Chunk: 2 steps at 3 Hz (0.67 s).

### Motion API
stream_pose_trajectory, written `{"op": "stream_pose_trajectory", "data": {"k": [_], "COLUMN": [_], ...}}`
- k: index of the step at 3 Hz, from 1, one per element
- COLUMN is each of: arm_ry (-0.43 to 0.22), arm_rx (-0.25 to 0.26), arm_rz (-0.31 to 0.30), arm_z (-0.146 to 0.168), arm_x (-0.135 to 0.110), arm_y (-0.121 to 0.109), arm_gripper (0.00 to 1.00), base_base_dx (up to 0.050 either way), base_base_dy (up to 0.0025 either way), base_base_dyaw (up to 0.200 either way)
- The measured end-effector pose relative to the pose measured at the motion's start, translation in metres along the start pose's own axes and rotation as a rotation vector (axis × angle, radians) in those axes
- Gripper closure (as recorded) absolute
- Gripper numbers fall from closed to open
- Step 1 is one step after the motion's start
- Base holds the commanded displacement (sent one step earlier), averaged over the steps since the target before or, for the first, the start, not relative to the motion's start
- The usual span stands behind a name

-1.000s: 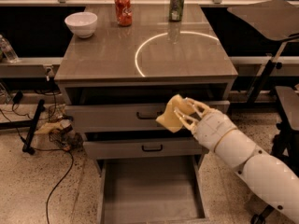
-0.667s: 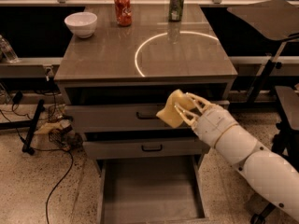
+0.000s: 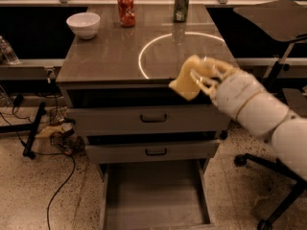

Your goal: Pick sponge from bottom drawer and place on counter

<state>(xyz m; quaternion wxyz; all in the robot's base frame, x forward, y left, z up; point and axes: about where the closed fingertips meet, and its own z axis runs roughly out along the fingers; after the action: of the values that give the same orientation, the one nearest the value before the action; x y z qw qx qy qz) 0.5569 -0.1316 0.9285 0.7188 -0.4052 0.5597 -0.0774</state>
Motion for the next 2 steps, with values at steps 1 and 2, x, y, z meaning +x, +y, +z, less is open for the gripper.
{"op": "stream_pose_trajectory", "data": {"k": [1, 2], "arm_ry": [-0.015, -0.028], "arm_rx": [0.030, 0.061], "arm_rz": [-0.008, 0.033], "arm_z": [0.021, 0.069], "arm_x": [-0.029, -0.048], "arm_y": [-0.047, -0.083], "arm_gripper": [1.00, 1.00], "base_base_dx": [0.000, 0.000], "base_base_dy": [0.00000, 0.00000], "base_base_dyaw": [0.000, 0.000]}}
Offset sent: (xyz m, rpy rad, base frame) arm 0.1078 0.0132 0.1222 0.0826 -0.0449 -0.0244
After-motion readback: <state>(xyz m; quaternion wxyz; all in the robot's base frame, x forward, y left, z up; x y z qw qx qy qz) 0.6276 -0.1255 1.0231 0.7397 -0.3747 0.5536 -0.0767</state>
